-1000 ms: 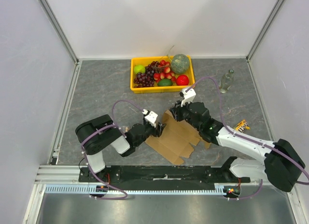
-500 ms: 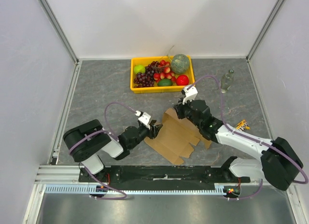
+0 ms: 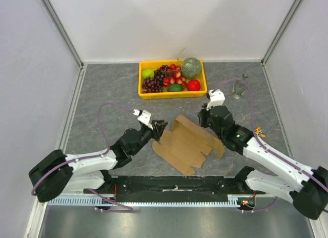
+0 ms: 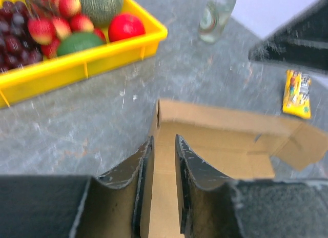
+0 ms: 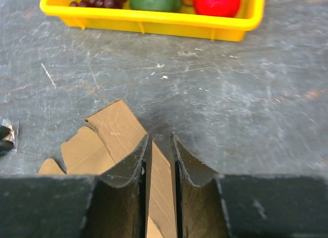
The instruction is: Fold the paper box
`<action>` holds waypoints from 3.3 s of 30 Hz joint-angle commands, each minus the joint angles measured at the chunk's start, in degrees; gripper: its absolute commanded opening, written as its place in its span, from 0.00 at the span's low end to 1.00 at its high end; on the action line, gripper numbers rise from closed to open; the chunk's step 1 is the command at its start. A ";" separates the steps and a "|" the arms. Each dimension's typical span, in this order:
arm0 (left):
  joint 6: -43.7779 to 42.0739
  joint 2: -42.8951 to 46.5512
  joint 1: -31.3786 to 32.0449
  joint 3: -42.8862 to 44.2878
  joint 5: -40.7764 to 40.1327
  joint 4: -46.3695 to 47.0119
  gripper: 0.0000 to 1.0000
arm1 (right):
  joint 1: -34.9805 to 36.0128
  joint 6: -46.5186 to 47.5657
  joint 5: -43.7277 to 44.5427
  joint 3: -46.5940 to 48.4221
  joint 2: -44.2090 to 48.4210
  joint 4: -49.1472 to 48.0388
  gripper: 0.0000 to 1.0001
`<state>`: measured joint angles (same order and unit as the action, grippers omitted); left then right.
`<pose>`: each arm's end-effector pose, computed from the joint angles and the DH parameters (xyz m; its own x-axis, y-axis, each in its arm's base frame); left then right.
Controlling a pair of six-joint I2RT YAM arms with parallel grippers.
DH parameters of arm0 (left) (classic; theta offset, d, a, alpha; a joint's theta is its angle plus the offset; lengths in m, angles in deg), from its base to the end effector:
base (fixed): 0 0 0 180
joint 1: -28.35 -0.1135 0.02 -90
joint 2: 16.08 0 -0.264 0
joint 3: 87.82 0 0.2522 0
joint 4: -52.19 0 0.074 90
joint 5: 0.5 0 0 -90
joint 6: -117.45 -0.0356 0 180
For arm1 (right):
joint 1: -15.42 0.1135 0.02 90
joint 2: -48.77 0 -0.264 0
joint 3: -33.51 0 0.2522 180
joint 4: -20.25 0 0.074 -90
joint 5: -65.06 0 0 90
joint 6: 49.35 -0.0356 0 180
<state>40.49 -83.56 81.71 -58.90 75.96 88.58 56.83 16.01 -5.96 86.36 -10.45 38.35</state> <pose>0.1407 -0.1753 0.1961 -0.1665 -0.1437 -0.9755 0.6189 0.7550 -0.2168 0.1828 0.1458 0.2677 -0.4506 0.1283 -0.8835 -0.2372 0.9368 0.2570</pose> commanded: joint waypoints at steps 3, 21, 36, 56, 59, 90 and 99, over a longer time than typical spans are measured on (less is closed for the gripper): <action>1.90 3.33 -6.23 16.37 4.01 -25.17 0.24 | -0.10 -11.03 8.00 5.64 7.01 25.61 0.29; -9.17 -37.17 -12.59 69.02 44.56 -51.89 0.29 | -0.10 -24.13 5.71 6.35 8.33 46.54 0.58; -12.95 -49.94 -10.21 75.90 53.53 -58.67 0.25 | -0.01 -25.45 6.86 3.72 7.28 52.80 0.55; -19.10 -55.39 -10.30 78.80 52.92 -68.77 0.20 | -0.10 -25.63 5.00 -3.58 4.29 38.03 0.12; -19.10 -54.42 -10.91 77.57 51.42 -69.40 0.19 | -0.01 -23.88 8.42 -4.28 4.73 34.52 0.06; -3.11 -28.33 -16.80 49.71 20.41 -59.65 0.24 | -9.85 3.73 -0.70 6.53 -15.93 11.22 0.28; -5.21 -16.10 -16.28 40.13 30.49 -44.44 0.34 | -11.43 -0.40 -0.18 2.84 -10.84 11.31 0.36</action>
<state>35.31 -103.04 64.53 -16.15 100.75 34.70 46.25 17.87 -6.26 90.67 -25.46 51.09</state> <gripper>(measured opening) 0.347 0.350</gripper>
